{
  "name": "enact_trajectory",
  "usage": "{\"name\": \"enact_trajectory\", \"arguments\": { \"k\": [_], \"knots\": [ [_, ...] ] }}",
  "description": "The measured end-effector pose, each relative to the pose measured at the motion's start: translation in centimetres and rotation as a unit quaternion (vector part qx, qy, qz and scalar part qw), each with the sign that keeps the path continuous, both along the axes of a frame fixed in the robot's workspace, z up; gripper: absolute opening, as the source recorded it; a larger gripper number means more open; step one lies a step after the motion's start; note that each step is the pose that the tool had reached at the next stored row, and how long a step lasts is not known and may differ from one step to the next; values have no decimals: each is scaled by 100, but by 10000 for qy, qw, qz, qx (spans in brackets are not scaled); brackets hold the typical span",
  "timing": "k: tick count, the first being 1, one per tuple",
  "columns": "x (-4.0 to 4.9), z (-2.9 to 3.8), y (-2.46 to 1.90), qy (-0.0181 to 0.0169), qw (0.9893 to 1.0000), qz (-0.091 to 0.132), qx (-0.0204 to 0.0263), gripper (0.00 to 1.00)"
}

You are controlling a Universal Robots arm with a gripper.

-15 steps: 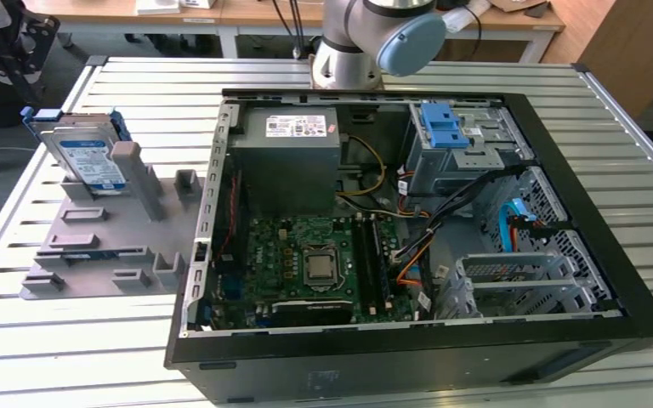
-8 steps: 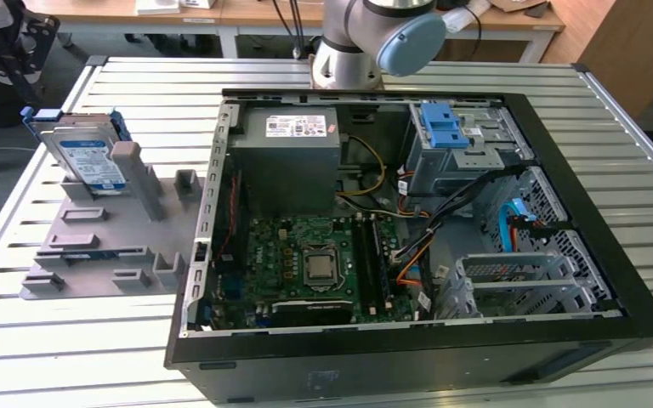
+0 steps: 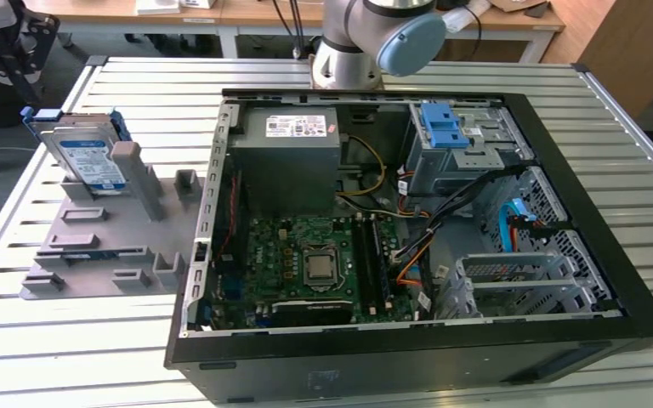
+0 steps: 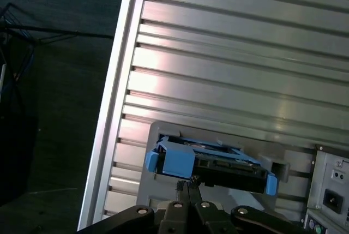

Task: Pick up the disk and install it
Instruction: 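Pick up the disk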

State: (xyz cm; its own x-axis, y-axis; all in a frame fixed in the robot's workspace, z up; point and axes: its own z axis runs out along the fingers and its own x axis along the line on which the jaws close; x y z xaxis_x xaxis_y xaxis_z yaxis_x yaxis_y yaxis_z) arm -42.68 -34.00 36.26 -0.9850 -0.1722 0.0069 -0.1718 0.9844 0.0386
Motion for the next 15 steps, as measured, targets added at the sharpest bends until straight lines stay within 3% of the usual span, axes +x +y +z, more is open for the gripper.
{"name": "enact_trajectory", "arguments": {
  "k": [5,15],
  "knots": [
    [0,-2,0,0,9995,321,0,11],
    [0,-2,0,-1,9959,904,0,11]
  ]
}}
